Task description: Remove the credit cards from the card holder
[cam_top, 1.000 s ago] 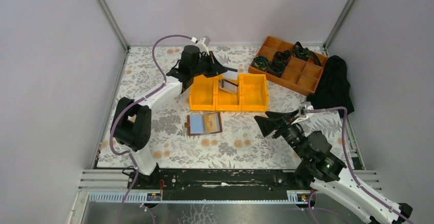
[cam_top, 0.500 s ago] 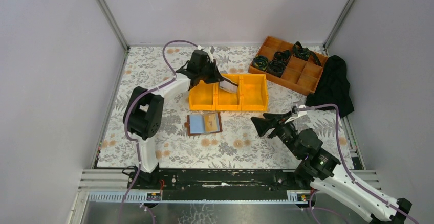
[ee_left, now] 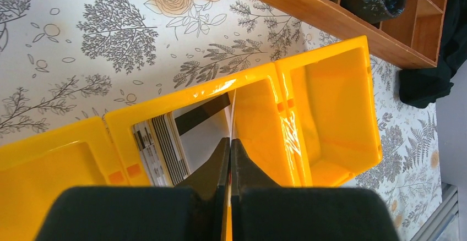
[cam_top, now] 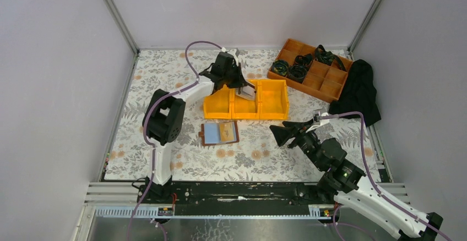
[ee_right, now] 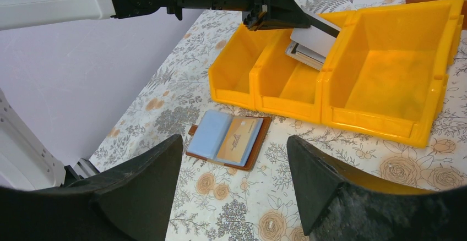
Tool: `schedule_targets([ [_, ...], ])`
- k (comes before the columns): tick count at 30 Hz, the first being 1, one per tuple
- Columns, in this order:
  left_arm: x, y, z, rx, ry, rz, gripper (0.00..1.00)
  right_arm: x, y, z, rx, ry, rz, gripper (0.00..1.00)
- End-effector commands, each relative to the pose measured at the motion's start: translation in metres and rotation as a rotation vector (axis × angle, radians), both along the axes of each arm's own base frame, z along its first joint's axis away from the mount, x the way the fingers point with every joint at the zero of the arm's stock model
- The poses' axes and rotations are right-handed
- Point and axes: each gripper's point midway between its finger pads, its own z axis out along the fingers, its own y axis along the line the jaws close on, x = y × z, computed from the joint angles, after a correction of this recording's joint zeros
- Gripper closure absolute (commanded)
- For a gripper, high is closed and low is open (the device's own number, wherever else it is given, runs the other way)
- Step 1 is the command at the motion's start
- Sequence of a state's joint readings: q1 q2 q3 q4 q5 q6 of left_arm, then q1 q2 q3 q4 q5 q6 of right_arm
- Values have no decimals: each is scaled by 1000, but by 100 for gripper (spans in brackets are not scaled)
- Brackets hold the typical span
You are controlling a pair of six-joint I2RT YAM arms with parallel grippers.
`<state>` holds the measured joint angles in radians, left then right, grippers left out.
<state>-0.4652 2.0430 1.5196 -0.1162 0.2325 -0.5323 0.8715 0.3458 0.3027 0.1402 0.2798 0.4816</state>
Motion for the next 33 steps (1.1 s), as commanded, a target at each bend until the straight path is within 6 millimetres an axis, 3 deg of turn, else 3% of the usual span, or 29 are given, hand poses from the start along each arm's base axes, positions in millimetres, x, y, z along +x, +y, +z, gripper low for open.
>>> schedule_targets([
  [1,12,-7,4,6,-23,18,98,3,-5,17,28,-45,-27,23],
  [9,15,-5,1,17,-24,34,84,3,-6,16,18,-46,-32,23],
  [13,17,-6,2,18,-28,37,70,4,-5,15,18,-44,-31,23],
  [20,19,2,15,35,-66,60,55,4,-2,12,16,-37,-24,23],
  [24,19,14,32,68,-113,98,49,4,-2,11,18,-35,-21,23],
  [28,11,26,56,75,-166,130,48,3,1,11,20,-35,-11,23],
  [31,-6,30,82,33,-225,135,48,4,5,7,5,-28,5,23],
  [33,-24,31,101,-17,-272,133,40,7,8,0,-18,-3,1,23],
])
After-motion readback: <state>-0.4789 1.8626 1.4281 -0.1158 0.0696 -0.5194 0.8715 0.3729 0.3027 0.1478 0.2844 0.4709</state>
